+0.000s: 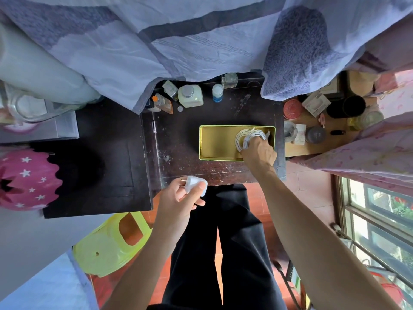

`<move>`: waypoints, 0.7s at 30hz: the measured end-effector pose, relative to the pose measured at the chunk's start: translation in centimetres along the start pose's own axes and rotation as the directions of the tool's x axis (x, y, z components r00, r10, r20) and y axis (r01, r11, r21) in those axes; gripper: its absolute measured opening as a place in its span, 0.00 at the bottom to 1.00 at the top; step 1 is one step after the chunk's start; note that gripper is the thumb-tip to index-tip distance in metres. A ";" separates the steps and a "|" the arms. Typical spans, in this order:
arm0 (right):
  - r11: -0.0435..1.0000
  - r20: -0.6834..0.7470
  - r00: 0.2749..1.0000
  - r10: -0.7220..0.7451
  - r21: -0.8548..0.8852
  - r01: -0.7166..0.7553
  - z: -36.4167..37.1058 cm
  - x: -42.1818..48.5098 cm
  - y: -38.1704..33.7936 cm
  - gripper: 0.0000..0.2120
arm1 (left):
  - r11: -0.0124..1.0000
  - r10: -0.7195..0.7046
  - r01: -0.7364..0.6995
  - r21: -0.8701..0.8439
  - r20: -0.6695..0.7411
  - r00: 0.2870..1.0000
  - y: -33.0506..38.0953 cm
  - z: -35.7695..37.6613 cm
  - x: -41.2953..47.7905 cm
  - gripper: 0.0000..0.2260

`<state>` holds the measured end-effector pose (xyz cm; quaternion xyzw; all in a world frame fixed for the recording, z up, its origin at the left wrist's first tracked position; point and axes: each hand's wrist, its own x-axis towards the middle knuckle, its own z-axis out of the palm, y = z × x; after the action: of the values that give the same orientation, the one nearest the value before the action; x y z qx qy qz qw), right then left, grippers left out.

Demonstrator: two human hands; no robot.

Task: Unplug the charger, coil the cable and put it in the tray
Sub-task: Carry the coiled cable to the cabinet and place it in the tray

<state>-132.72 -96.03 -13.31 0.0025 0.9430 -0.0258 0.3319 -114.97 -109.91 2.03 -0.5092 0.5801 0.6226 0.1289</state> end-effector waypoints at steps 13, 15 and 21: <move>0.991 -0.016 0.997 -0.069 0.110 0.070 0.1 -0.7 0.7 0.20 | 0.999 0.021 -0.023 0.035 0.058 0.998 -0.1 0.9 -0.4 0.14; 0.970 -0.020 0.995 -0.100 0.220 0.102 -0.6 -1.5 1.6 0.16 | 0.995 0.042 -0.046 0.087 0.049 0.998 0.2 1.2 -0.4 0.15; 0.707 0.174 0.984 -0.038 0.700 -0.096 -2.5 -5.6 5.7 0.09 | 0.921 0.218 -0.214 0.325 0.025 0.976 1.3 2.5 0.8 0.15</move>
<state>-129.76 -90.15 -8.12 0.1418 0.8282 -0.3791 0.3877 -117.46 -108.50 1.70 -0.4174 0.7283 0.5256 0.1385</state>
